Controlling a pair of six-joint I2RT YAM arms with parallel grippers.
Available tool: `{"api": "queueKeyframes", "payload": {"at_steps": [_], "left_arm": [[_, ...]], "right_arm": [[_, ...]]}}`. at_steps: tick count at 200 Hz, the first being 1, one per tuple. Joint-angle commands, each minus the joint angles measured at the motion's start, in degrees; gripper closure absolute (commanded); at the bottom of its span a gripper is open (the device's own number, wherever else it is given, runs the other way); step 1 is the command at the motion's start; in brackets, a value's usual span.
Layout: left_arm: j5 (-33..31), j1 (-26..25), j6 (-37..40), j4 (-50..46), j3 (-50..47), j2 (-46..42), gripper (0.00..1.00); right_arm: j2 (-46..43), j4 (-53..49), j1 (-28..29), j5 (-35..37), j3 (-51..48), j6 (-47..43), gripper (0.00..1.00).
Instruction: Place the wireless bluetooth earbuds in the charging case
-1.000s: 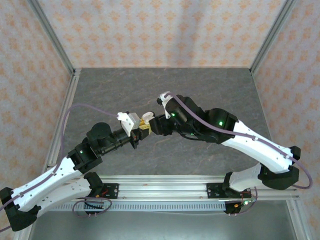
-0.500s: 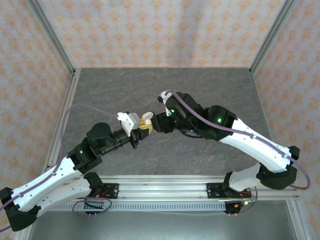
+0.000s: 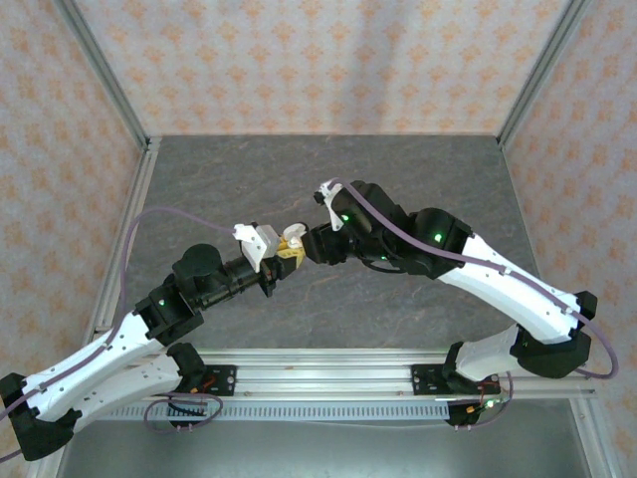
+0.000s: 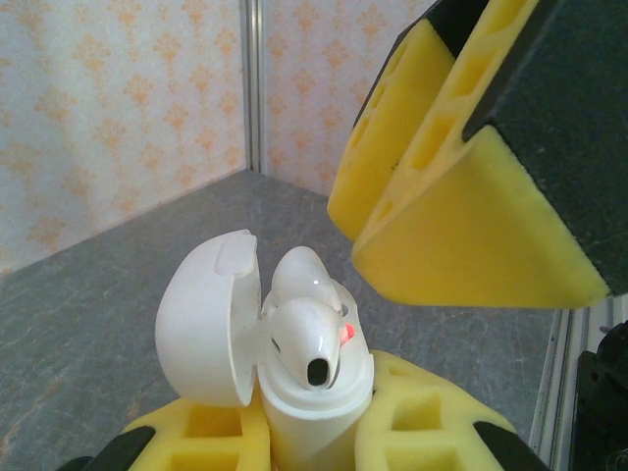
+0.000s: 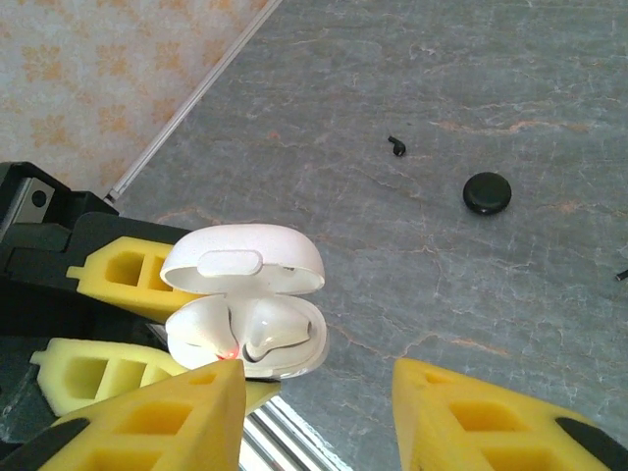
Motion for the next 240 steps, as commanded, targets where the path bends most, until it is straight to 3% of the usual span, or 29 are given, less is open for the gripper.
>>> {"api": "queueKeyframes", "payload": {"at_steps": [1,99,156,240], "left_arm": [[0.0,-0.2,-0.9,0.6,1.9,-1.3,1.00],[2.7,-0.3,-0.5,1.4,1.8,-1.4,1.00],[8.5,-0.2,-0.1,3.0,1.7,-1.1,1.00],[11.2,-0.2,0.5,3.2,3.7,2.7,1.00]], "right_arm": [[-2.0,1.5,-0.4,-1.1,-0.9,-1.1,0.56],[-6.5,8.3,-7.0,-10.0,-5.0,4.1,0.58],[-6.0,19.3,-14.4,-24.4,-8.9,11.7,0.50],[-4.3,23.9,-16.4,-36.3,-13.7,15.6,0.64]]}}
